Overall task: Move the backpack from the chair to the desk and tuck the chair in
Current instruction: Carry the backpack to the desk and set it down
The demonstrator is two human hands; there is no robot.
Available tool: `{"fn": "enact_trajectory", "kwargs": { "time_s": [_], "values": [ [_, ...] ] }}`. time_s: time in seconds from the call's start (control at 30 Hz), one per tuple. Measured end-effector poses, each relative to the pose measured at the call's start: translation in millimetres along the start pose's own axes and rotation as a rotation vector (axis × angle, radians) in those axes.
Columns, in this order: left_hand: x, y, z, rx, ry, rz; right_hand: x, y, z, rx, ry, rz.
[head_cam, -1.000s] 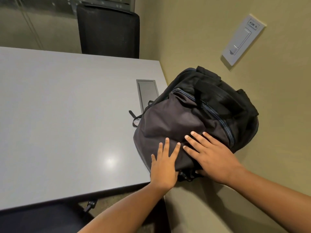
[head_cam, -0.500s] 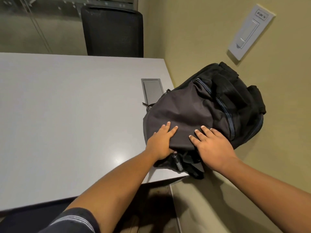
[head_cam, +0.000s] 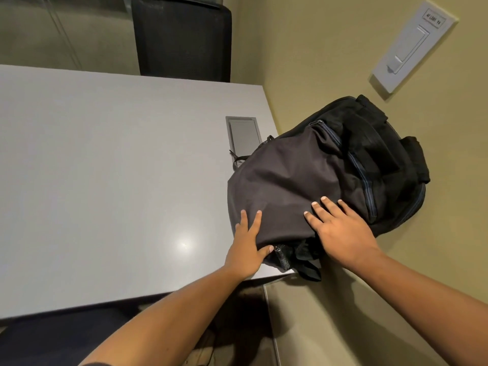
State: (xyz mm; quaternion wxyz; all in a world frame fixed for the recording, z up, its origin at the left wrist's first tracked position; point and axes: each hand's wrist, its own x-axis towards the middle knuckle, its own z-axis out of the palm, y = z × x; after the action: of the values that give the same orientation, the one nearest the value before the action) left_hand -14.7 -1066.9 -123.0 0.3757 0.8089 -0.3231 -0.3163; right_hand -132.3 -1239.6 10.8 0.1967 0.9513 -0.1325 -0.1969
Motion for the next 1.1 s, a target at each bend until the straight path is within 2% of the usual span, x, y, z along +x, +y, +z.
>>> {"fn": "enact_trajectory", "kwargs": {
  "time_s": [0.23, 0.47, 0.67, 0.93, 1.1],
  "values": [
    [11, 6, -6, -0.043, -0.109, -0.021, 12, 20, 1, 0.003, -0.044, -0.045],
    [2, -4, -7, -0.104, -0.134, 0.002, 5, 0, -4, 0.022, -0.046, -0.003],
    [0, -10, -1, -0.081, -0.142, -0.001, 4, -25, 3, 0.169, -0.004, 0.058],
    [6, -7, 0, -0.018, -0.176, -0.030, 4, -31, 12, 0.101, 0.002, 0.091],
    [-3, -15, -5, 0.052, -0.141, 0.034, 1, -37, 9, 0.134, 0.023, 0.118]
  ]
}}
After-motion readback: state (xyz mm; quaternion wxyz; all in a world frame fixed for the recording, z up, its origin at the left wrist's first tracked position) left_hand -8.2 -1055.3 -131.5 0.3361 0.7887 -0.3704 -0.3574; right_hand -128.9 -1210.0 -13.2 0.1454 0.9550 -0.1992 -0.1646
